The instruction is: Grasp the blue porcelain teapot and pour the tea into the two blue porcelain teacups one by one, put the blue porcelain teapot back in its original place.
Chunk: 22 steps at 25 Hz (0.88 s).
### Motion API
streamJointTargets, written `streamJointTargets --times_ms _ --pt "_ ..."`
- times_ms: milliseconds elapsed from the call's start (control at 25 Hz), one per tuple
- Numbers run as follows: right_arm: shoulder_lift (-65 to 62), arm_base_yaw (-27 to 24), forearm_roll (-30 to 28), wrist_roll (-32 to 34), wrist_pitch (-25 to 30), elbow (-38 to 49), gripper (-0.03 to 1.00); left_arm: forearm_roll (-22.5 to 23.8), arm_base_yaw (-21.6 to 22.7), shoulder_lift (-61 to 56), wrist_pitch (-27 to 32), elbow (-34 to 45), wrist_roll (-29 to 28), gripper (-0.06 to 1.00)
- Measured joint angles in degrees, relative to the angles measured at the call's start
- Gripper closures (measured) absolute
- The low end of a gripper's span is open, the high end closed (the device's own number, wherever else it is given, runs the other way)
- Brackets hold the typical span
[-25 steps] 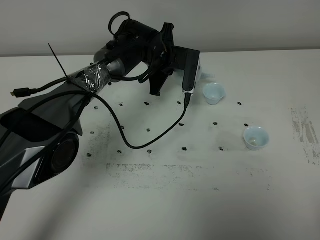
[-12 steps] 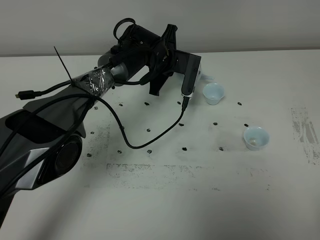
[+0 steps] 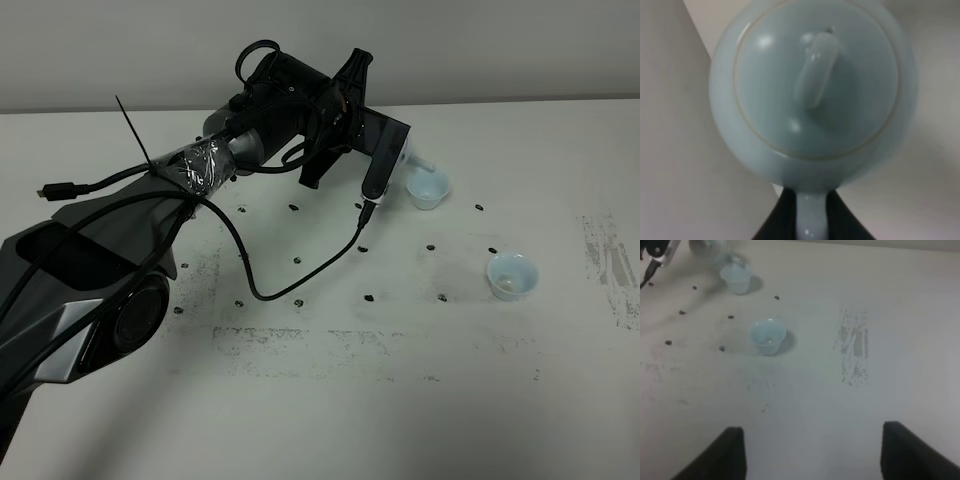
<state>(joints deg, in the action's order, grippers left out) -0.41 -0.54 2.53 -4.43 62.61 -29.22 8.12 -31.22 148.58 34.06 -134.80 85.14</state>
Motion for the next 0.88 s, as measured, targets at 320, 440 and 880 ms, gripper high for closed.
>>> streamJointTargets --times_ms 320,440,880 --pt "0.0 0.0 0.0 0.0 0.0 0.0 0.38 0.67 0.0 0.0 -1.58 0.0 4.22 0.91" --pt "0.0 0.0 0.0 0.0 0.0 0.0 0.38 1.4 0.0 0.0 -3.56 0.0 4.42 0.91" --pt "0.0 0.0 0.0 0.0 0.0 0.0 0.38 1.54 0.0 0.0 -5.08 0.0 9.7 0.91"
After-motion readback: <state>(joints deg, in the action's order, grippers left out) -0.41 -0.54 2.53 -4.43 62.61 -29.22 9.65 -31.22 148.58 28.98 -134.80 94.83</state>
